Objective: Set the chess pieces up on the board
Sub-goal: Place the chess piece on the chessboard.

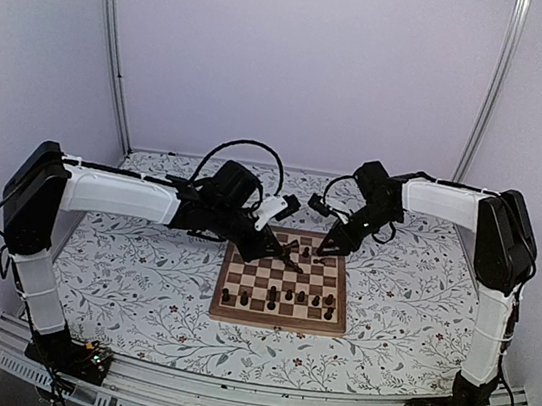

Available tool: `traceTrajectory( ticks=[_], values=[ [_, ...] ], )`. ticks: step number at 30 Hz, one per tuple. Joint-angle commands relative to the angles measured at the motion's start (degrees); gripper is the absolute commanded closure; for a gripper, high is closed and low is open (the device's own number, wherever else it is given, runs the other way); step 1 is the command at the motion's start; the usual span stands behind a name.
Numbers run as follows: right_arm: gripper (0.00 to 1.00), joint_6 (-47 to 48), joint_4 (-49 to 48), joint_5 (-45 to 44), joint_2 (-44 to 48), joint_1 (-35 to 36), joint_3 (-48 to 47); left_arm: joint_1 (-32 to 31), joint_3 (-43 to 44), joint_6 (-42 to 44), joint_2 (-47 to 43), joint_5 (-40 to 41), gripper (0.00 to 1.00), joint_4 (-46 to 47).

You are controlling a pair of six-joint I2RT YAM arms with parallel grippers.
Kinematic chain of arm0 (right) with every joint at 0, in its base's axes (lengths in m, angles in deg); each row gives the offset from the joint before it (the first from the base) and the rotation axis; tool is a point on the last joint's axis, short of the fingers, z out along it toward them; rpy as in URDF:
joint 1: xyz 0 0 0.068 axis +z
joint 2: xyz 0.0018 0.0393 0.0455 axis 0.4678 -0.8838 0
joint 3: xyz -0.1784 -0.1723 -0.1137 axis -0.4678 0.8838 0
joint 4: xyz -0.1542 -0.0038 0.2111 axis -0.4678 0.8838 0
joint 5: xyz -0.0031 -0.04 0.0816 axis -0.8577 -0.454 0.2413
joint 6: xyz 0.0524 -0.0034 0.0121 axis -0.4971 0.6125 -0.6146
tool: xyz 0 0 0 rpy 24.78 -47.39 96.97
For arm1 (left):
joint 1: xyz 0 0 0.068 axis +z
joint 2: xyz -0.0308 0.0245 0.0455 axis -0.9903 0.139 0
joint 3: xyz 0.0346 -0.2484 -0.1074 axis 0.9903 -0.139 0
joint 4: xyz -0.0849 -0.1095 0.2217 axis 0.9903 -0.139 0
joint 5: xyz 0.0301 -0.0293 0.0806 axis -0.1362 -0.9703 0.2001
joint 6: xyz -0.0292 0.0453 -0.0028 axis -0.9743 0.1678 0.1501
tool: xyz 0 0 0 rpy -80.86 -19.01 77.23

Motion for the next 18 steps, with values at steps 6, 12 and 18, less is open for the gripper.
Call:
traceTrajectory(
  ticks=[6, 12, 18],
  values=[
    [0.55, 12.49, 0.67, -0.25, 17.77, 3.25, 6.06, 0.92, 5.18, -3.89, -1.06, -15.59, 0.94, -5.55],
    [0.55, 17.78, 0.01, -11.03, 20.88, 12.05, 7.49, 1.55, 5.86, -5.47, -0.87, -22.88, 0.93, -6.02],
    [0.53, 20.66, 0.02, -20.29, 20.24, 17.5, 7.28, 1.95, 6.04, -5.65, -0.97, -24.65, 0.93, -7.21]
  ],
)
